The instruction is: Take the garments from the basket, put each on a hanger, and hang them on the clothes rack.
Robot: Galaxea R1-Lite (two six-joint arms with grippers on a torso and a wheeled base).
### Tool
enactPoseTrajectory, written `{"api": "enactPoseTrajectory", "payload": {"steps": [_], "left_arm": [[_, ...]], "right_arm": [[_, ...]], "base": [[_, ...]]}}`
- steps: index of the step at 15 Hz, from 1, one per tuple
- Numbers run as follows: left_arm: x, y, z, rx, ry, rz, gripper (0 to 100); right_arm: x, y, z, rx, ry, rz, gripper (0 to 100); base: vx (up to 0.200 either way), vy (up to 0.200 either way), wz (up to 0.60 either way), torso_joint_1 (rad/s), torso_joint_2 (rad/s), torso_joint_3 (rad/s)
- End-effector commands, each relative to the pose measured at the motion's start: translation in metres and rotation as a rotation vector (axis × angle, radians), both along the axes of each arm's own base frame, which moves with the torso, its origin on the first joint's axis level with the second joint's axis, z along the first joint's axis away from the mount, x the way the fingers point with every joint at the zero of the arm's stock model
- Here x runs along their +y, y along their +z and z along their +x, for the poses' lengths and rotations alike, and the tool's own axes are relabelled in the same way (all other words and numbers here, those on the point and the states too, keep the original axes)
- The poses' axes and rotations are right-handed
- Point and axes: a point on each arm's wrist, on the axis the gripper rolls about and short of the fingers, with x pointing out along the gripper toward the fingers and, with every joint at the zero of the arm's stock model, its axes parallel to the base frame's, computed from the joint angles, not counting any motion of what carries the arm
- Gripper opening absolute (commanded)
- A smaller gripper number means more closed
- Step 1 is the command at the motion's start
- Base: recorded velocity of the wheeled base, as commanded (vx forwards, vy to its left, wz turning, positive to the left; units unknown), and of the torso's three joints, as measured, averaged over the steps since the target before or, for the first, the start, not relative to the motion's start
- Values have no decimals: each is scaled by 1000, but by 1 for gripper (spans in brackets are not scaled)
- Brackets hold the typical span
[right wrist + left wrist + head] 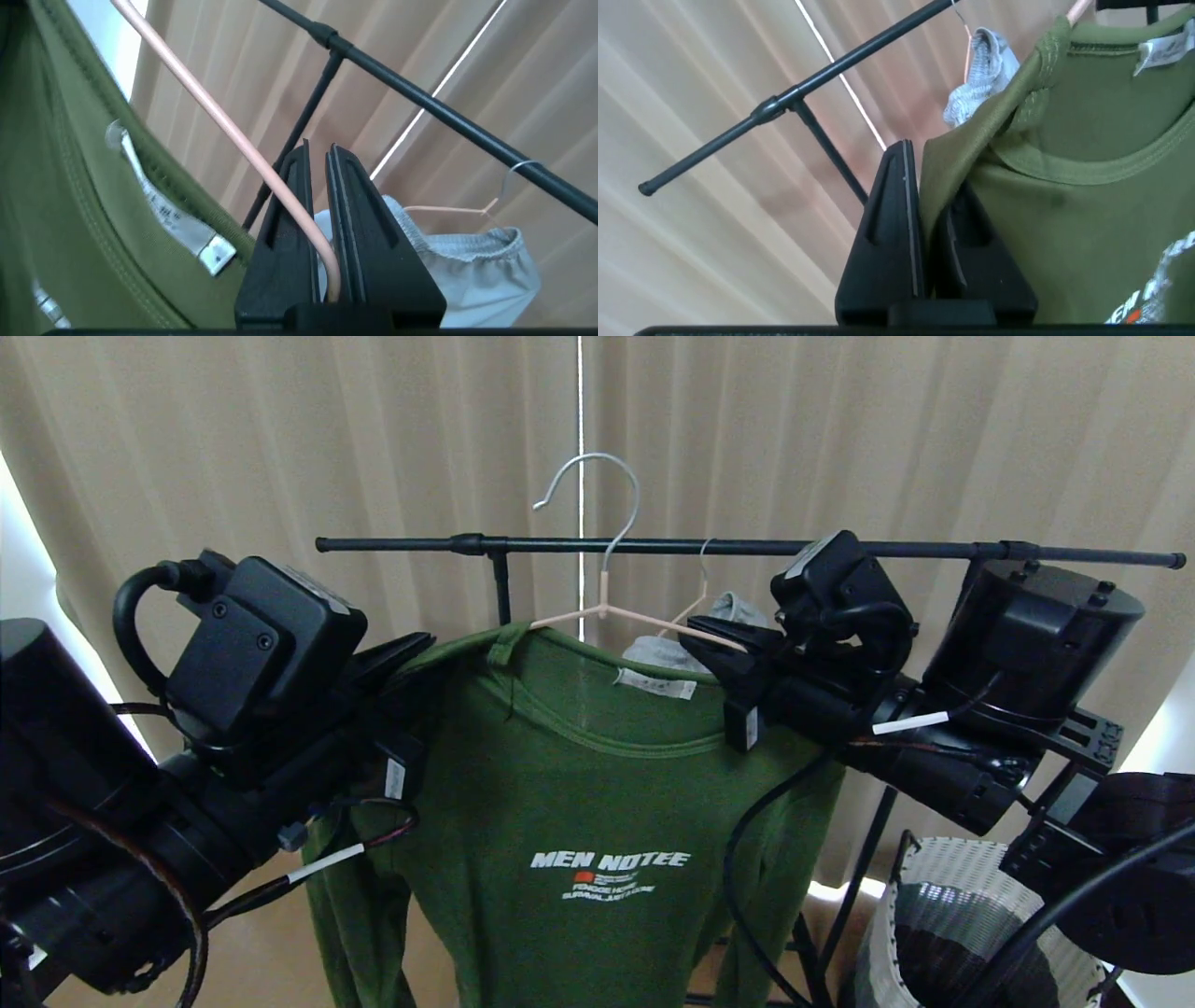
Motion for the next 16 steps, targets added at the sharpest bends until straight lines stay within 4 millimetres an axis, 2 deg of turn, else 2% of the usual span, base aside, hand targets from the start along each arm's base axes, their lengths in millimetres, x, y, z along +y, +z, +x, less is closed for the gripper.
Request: {"api": "enactPoseTrajectory", "payload": {"steps": [1, 3, 6, 8, 9, 12, 16], "left_arm": [[-2, 0, -1, 1, -13, -2, 100], [2, -7, -9, 24, -27, -4, 100], [15, -9, -28, 71, -136, -116, 100], [21, -11, -35, 98, -163, -165, 100], [27, -18, -38, 126, -145, -176, 100], [32, -32, -25, 180, -88, -145, 100], [32, -51, -27, 257, -123, -100, 100]], "right_arm": [[0, 1, -2, -1, 8, -1, 0], [-12, 0, -3, -3, -34, 4, 0], [-37, -9, -8, -11, -119, 11, 0], [-44, -13, -12, -14, -128, 17, 0], [-57, -18, -10, -29, -172, 31, 0], [-81, -29, -5, -30, -255, 31, 0], [-92, -40, -9, -19, -287, 27, 0]], "base": [[0, 0, 0, 0, 0, 0], [0, 0, 0, 0, 0, 0], [0, 0, 0, 0, 0, 0], [0, 0, 0, 0, 0, 0], [0, 0, 0, 0, 0, 0], [0, 0, 0, 0, 0, 0], [0, 0, 0, 0, 0, 0]]}}
